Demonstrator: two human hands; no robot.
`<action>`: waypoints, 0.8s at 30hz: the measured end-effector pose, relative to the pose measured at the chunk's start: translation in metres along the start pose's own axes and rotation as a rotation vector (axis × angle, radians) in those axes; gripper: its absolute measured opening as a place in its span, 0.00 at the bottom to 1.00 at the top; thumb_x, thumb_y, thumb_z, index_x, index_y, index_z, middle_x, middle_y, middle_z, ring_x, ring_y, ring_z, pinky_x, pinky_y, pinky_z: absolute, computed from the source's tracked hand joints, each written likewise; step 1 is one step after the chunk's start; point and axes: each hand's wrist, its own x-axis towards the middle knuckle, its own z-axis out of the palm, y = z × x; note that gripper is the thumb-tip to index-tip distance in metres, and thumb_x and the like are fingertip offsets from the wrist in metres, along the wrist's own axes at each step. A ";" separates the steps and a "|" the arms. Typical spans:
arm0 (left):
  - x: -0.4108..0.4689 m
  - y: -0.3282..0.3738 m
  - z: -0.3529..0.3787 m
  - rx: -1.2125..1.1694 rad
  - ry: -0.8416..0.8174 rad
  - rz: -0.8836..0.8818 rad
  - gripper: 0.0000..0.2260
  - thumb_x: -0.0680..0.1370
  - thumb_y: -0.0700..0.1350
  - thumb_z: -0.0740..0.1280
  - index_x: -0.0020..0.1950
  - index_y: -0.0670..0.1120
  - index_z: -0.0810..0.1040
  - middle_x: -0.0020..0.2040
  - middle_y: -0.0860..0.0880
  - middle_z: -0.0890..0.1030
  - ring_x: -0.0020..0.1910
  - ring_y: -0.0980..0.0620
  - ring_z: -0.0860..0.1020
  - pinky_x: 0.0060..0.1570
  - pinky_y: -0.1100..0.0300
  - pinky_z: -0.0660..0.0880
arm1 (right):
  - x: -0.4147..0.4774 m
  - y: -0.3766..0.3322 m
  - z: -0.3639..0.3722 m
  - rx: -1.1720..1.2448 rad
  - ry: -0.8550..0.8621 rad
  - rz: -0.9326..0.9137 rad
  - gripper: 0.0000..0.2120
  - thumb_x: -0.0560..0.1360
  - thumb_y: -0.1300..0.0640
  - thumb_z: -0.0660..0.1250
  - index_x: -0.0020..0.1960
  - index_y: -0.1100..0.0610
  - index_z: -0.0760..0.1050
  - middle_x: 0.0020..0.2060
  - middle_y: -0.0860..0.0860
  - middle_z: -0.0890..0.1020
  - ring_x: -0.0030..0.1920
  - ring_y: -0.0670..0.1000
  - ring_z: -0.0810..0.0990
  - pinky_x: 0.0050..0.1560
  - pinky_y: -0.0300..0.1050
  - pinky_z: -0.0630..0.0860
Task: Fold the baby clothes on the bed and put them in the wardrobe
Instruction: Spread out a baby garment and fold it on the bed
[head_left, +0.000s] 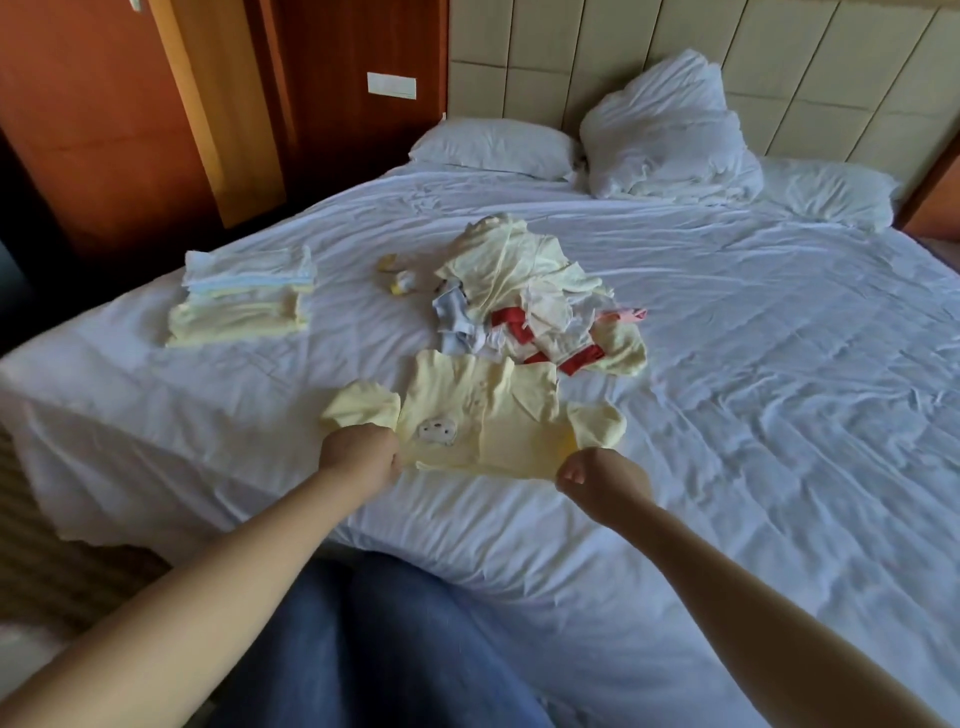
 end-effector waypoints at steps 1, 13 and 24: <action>0.000 0.002 -0.001 0.019 -0.021 -0.003 0.08 0.77 0.44 0.63 0.45 0.48 0.83 0.44 0.52 0.82 0.42 0.50 0.79 0.35 0.63 0.67 | -0.002 0.002 0.003 -0.014 0.000 -0.013 0.08 0.76 0.51 0.62 0.46 0.47 0.81 0.43 0.45 0.82 0.45 0.50 0.80 0.41 0.42 0.73; -0.003 0.067 0.001 -0.357 0.008 0.329 0.13 0.73 0.55 0.69 0.56 0.54 0.79 0.53 0.57 0.74 0.55 0.55 0.74 0.49 0.62 0.69 | 0.001 0.018 -0.009 -0.234 0.053 -0.273 0.13 0.75 0.57 0.62 0.54 0.44 0.80 0.64 0.45 0.71 0.66 0.50 0.70 0.56 0.44 0.71; 0.019 0.149 0.013 -0.383 -0.133 0.579 0.11 0.79 0.50 0.61 0.59 0.55 0.79 0.51 0.56 0.78 0.55 0.53 0.73 0.53 0.56 0.73 | 0.020 0.059 -0.020 -0.696 0.094 -0.353 0.11 0.75 0.59 0.65 0.56 0.51 0.79 0.78 0.58 0.55 0.78 0.61 0.43 0.74 0.63 0.35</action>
